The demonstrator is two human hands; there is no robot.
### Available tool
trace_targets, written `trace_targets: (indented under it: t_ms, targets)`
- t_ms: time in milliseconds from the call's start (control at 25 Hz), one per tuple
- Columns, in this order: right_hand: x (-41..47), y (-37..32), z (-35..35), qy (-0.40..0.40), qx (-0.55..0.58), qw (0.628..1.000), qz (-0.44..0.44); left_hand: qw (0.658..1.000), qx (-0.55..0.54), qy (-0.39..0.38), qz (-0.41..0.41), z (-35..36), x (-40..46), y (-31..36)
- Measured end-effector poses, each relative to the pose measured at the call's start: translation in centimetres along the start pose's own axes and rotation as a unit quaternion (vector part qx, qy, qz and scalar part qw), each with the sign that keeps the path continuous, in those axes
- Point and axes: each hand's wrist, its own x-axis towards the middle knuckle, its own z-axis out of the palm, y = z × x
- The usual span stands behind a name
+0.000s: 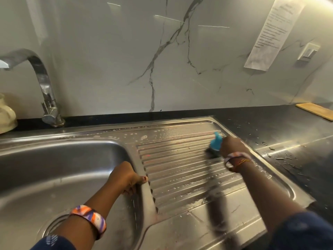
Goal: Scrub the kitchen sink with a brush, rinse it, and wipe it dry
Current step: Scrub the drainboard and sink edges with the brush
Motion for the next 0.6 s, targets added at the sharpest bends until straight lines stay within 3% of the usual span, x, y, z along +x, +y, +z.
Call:
trace_targets:
  t_ms: [160,280,440,600]
  targets:
    - [-9.3,-9.1,1.3,-0.039,0.037,0.976,-0.213,1.000,-0.017,-0.005,-0.003,-0.3,0.0,-0.1]
    - [-10.1,-12.3,1.9,-0.056,0.064,0.961,-0.264,0.999,-0.037,0.005,0.001,-0.2,-0.2,-0.3]
    - [-2.7,-7.0,2.1,-0.074,0.069,0.982,-0.159,0.999,-0.027,0.031,0.018,0.2,0.0,-0.9]
    - [3.8,0.0,-0.4,-0.073,0.051,0.995,0.041,1.000,-0.010,0.019,0.008,0.1,0.4,-0.7]
